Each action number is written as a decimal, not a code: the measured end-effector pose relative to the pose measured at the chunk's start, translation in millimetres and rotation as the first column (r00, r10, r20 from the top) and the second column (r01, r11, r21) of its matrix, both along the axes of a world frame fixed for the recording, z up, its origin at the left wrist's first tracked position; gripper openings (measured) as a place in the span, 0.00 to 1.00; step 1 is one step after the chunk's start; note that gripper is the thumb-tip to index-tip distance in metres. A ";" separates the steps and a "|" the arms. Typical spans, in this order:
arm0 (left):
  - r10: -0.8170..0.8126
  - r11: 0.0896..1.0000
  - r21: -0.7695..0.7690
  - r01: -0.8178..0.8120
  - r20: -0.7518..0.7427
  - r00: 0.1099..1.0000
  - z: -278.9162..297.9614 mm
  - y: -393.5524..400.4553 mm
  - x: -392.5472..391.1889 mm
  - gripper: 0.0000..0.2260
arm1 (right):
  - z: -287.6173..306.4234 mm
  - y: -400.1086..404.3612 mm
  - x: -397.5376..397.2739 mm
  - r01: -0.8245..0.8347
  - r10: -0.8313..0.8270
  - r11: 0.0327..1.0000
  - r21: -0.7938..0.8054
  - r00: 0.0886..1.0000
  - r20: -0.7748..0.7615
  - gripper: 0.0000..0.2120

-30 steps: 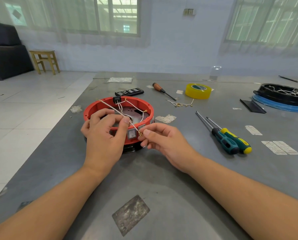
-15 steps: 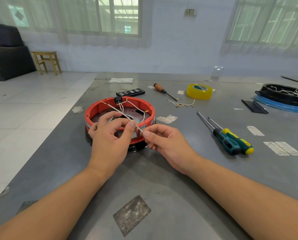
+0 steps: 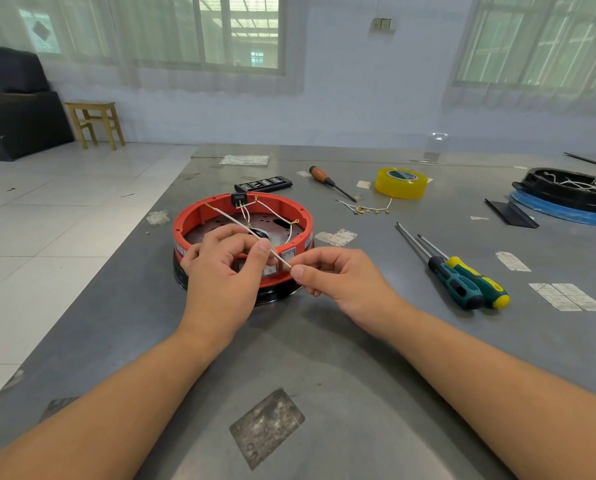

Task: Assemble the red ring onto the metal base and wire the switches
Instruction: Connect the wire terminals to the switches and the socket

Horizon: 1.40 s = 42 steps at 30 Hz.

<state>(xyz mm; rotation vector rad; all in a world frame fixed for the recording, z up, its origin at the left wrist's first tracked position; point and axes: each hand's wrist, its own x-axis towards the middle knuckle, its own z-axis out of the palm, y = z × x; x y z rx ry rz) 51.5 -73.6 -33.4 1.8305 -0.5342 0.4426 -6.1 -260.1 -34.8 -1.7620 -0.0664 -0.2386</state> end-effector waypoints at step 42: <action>-0.114 0.964 -0.255 0.073 -0.150 0.982 10.3 8.4 10.2 0.12 | -3.0 -12.2 2.7 0.086 -0.082 0.995 -0.050 0.994 0.069 0.09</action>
